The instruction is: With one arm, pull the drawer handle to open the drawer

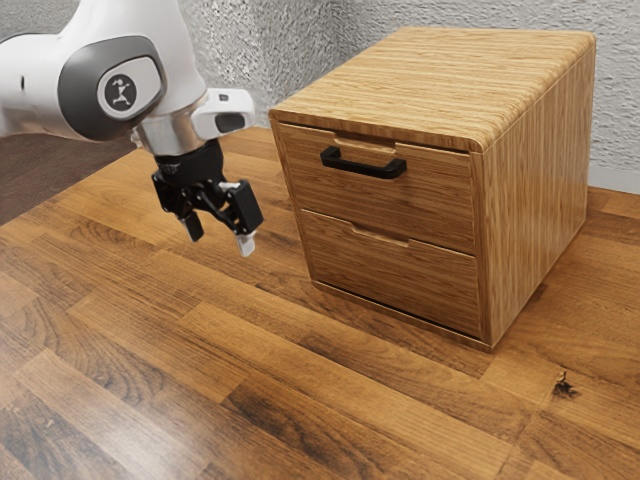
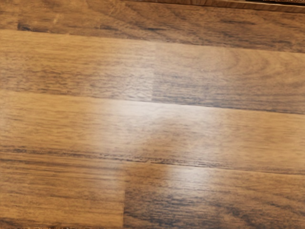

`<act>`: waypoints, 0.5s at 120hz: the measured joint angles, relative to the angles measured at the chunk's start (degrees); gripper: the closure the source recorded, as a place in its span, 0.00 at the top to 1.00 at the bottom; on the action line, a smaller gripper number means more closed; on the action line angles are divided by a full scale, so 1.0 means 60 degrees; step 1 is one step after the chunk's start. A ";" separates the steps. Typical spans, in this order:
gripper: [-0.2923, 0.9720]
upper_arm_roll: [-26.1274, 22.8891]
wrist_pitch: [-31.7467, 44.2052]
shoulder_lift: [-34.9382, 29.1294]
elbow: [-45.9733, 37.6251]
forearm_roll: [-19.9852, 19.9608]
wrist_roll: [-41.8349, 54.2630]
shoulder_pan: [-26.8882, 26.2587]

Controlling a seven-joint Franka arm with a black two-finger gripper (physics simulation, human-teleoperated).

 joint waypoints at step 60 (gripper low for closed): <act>0.77 -0.1013 -0.0631 -0.1018 0.1002 -0.0798 -0.3210 0.0536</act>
